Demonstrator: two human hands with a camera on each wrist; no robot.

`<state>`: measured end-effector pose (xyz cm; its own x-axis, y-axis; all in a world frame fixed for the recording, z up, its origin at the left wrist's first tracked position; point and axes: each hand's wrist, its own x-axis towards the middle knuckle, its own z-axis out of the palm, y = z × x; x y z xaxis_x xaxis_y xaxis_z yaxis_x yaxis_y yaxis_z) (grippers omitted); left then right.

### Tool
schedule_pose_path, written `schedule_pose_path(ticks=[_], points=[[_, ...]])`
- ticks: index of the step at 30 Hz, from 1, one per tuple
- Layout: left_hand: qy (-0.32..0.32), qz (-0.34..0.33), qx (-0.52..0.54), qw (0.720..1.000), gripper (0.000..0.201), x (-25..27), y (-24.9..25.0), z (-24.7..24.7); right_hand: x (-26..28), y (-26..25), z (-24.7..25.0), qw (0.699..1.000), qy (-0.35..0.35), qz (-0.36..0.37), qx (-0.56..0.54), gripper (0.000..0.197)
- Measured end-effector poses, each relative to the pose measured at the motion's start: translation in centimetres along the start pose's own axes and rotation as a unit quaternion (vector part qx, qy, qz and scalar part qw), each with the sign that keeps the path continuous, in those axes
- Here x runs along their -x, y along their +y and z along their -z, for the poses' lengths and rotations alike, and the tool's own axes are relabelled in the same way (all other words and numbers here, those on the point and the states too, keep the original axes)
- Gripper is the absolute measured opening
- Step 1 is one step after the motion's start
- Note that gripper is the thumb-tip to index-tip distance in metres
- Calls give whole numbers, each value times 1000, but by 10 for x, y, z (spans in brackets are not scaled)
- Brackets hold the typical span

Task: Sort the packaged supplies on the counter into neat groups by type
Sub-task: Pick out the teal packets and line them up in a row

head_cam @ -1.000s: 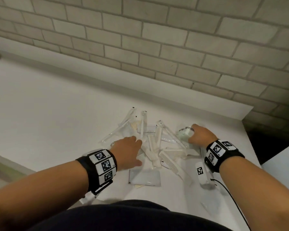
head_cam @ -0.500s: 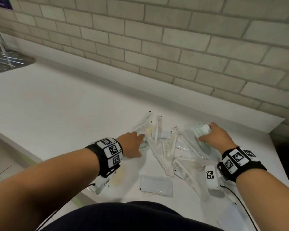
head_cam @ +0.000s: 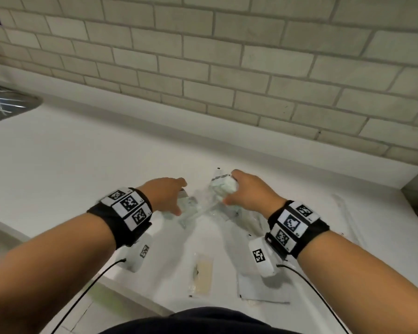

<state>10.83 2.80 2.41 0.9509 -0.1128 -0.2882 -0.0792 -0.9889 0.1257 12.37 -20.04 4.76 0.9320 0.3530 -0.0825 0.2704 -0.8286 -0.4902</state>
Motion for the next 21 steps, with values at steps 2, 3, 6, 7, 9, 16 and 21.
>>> schedule_pose_path(ticks=[2, 3, 6, 7, 9, 16, 21], points=[[-9, 21, -8, 1000, 84, -4, -35, -2, -14, -36, -30, 996, -62, 56, 24, 42], [-12, 22, -7, 1000, 84, -6, -50, -3, -19, -52, -46, 992, -92, 79, 45, 42], [-12, 7, 5, 1000, 81, -11, -87, -11, -35, -76, -80, 980, -132, 70, 129, 39], [-5, 0, 10, 1000, 77, -13, -96, -13, -39, -76, -83, 981, -123, 49, 144, 35], [1, -25, 29, 999, 70, -20, -112, -18, -51, -64, -80, 985, -93, -11, 143, 29], [-67, -185, 63, 978, 81, -34, -111, -21, -85, -19, -46, 957, -62, -214, 185, 50], [-167, -202, 142, 955, 74, -52, -104, -5, -118, -53, -70, 973, -104, -195, 66, 66]])
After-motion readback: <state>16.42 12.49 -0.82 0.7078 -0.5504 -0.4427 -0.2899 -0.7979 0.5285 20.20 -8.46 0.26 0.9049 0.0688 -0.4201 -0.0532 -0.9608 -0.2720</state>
